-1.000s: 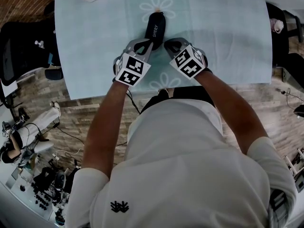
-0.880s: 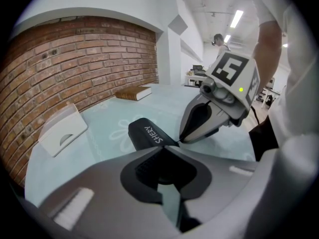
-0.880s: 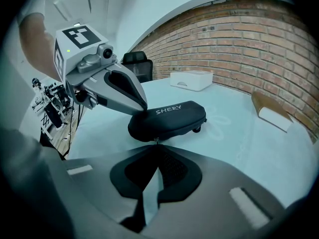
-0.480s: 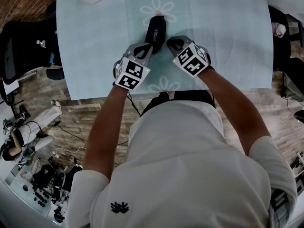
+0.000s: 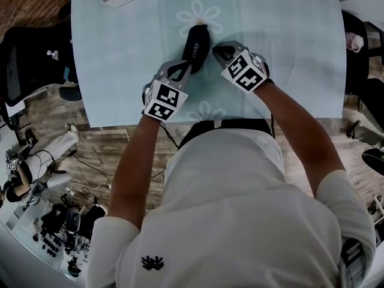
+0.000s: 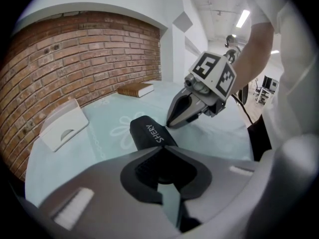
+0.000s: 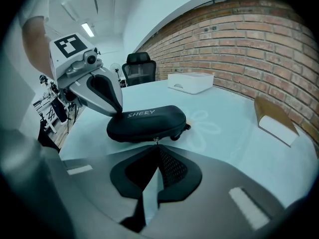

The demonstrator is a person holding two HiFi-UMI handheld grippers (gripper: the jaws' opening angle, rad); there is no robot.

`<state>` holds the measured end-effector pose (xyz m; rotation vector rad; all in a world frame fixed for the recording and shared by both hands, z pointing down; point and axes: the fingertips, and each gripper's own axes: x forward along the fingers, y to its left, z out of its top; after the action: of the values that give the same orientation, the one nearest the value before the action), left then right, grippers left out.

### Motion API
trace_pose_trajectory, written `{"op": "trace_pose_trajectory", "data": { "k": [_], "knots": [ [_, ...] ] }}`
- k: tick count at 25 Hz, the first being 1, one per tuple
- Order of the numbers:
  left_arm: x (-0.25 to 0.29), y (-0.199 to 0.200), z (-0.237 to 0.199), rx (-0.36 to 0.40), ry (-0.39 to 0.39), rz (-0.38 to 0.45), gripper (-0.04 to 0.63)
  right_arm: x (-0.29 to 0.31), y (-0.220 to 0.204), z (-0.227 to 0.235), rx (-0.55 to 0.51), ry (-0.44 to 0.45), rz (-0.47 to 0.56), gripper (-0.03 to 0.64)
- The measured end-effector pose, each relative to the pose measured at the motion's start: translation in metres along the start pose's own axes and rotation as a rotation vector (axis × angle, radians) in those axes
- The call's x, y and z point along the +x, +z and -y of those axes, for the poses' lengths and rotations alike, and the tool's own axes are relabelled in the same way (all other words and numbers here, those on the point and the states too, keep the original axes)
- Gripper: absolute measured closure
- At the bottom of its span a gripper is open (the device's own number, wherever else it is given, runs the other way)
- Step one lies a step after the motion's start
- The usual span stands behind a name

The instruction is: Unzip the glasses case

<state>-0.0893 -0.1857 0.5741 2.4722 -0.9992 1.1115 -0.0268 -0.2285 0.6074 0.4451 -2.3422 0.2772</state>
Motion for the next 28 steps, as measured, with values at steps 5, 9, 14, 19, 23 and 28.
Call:
{"op": "trace_pose_trajectory", "data": {
  "k": [5, 9, 14, 19, 23, 28],
  "knots": [
    [0.004, 0.006, 0.004, -0.008, 0.002, -0.011, 0.543, -0.003, -0.001, 0.021, -0.021, 0.019, 0.004, 0.618],
    [0.004, 0.007, 0.004, -0.011, 0.006, -0.022, 0.543, -0.002, 0.002, 0.032, -0.045, 0.04, 0.002, 0.618],
    [0.002, 0.006, 0.005, -0.014, 0.01, -0.039, 0.543, 0.001, 0.007, 0.043, -0.093, 0.072, 0.001, 0.618],
    [0.0, 0.001, -0.003, -0.014, 0.007, -0.055, 0.543, 0.013, 0.019, 0.049, -0.161, 0.129, 0.003, 0.618],
    [0.0, 0.003, 0.001, -0.015, 0.002, -0.064, 0.543, 0.014, 0.019, 0.054, -0.206, 0.177, 0.007, 0.618],
    [0.001, 0.004, 0.0, -0.019, -0.015, -0.072, 0.543, 0.019, 0.025, 0.06, -0.275, 0.248, 0.007, 0.617]
  ]
}}
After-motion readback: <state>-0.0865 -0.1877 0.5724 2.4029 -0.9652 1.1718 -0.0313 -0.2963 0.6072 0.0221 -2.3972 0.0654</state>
